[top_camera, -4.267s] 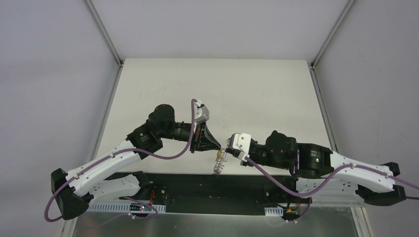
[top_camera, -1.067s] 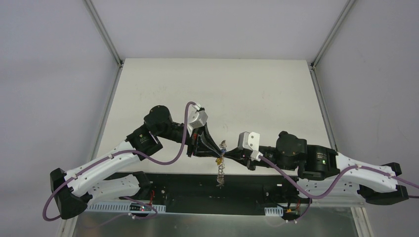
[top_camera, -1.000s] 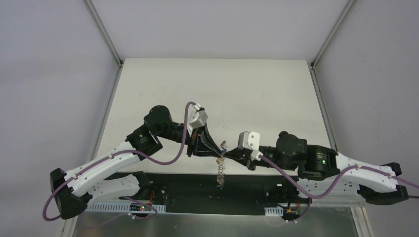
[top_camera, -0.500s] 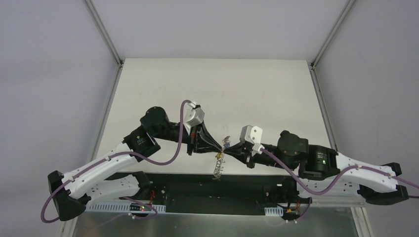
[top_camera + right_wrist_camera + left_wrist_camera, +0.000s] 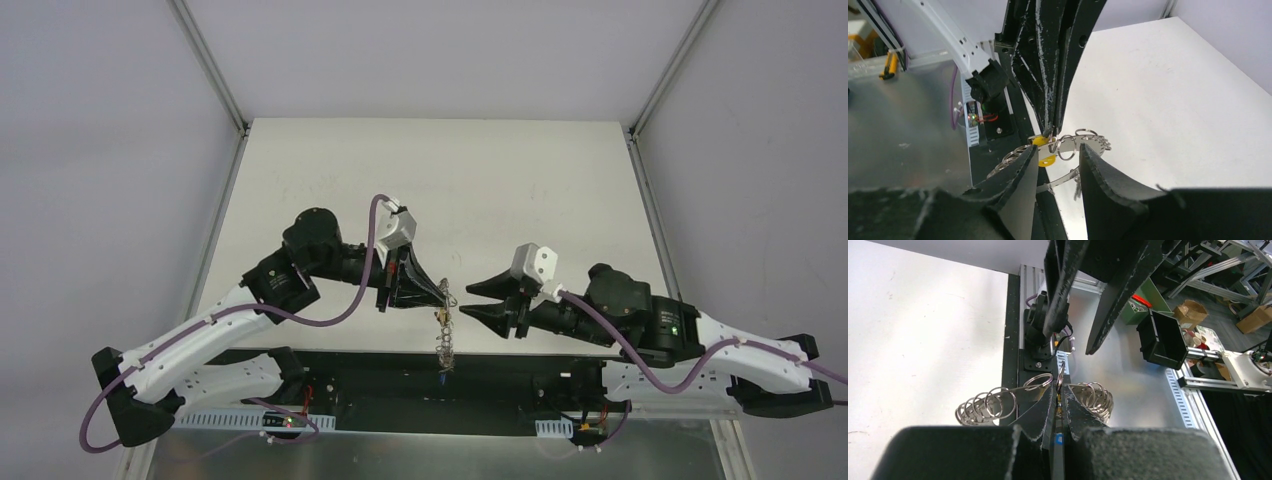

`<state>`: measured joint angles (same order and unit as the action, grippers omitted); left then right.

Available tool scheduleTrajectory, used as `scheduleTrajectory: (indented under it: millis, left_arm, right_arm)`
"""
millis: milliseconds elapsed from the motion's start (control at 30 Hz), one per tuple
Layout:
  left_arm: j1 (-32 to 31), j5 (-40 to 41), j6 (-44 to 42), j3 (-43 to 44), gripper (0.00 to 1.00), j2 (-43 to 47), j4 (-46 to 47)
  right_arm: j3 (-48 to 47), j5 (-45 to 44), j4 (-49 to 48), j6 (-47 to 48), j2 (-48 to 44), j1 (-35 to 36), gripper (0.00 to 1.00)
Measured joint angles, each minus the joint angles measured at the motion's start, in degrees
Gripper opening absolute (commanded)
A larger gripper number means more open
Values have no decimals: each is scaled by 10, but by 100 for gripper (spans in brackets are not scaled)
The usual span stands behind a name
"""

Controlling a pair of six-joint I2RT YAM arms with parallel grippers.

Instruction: Put the keys on the keyring

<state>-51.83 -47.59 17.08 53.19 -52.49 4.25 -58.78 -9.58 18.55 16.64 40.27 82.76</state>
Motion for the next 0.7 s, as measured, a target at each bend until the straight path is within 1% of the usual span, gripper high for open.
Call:
scheduleTrajectory:
  millis: [100,233,333,467,533,633,700]
  left_arm:
    - [0,3,2,30,0,-7,-38]
    - [0,17,2,82,0,-23,-100]
    - [0,35,-2,122,0,-35,-166]
    - [0,71,-17,174,0,-52,-259]
    - [0,90,-27,197,0,-60,-304]
    - [0,114,-41,216,0,-67,-355]
    - [0,123,-50,219,0,-69,-384]
  right_arm:
    - [1,-13,-10,-12,-10,0,43]
    - [-1,-41,-19,-47,0,0,55]
    - [-25,-63,2,-71,31,-4,55]
    - [-89,-64,46,-99,86,-27,55]
    - [-119,-47,65,-113,103,-47,55]
    - [-169,11,99,-135,121,-98,53]
    - [-212,88,129,-153,140,-159,49]
